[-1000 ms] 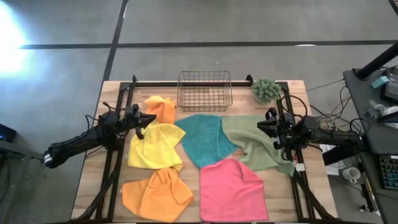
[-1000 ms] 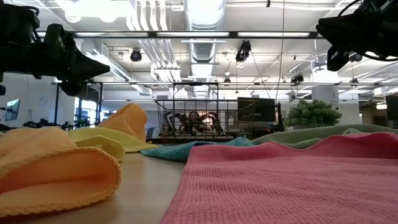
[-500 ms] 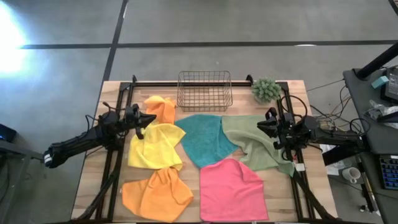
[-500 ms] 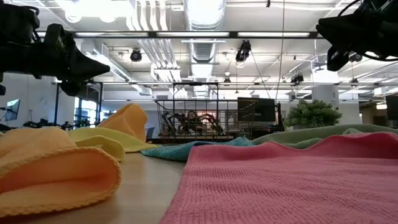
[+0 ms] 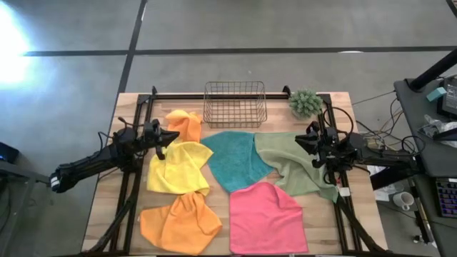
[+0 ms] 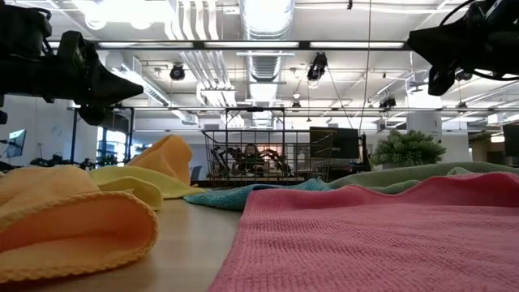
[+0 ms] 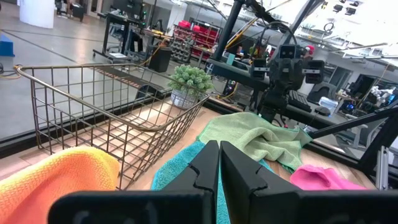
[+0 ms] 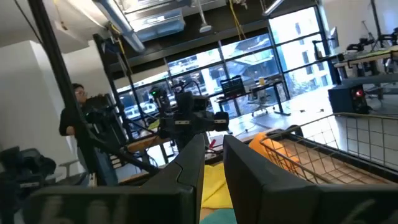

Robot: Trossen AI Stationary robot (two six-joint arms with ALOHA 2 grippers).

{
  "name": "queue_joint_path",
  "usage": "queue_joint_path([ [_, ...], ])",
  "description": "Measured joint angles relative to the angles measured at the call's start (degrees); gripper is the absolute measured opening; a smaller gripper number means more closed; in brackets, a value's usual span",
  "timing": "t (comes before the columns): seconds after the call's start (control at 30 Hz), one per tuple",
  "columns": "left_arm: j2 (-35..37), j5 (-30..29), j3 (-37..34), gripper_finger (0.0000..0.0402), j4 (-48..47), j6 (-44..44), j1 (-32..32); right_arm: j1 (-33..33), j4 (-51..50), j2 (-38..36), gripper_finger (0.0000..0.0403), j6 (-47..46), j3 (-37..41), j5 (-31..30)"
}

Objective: Fold microfiber towels
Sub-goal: Fold the blue microfiber cloth

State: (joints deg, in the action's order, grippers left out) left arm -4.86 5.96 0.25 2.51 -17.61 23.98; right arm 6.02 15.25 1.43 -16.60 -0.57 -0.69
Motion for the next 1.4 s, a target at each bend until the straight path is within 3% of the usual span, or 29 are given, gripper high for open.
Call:
queue_joint_path([
  [0.13, 0.0, 0.0, 0.0, 0.0001, 0.0, 0.0, 0.0, 0.0, 0.1, 0.0, 0.0052, -0.3, 0.0, 0.0],
  [0.33, 0.0, 0.0, 0.0, 0.0001, 0.0, 0.0, 0.0, 0.0, 0.3, 0.0, 0.0052, -9.6, 0.0, -0.9],
  [0.9, 0.0, 0.0, 0.0, 0.0001, 0.0, 0.0, 0.0, 0.0, 0.5, 0.0, 0.0052, -23.3, 0.0, -1.5],
  [1.17, 0.0, 0.0, 0.0, 0.0001, 0.0, 0.0, 0.0, 0.0, 4.0, 0.0, 0.0052, -27.4, 0.0, -8.6],
  [1.4, 0.0, 0.0, 0.0, 0.0001, 0.0, 0.0, 0.0, 0.0, 9.1, 0.0, 0.0052, -27.5, 0.0, -9.9],
])
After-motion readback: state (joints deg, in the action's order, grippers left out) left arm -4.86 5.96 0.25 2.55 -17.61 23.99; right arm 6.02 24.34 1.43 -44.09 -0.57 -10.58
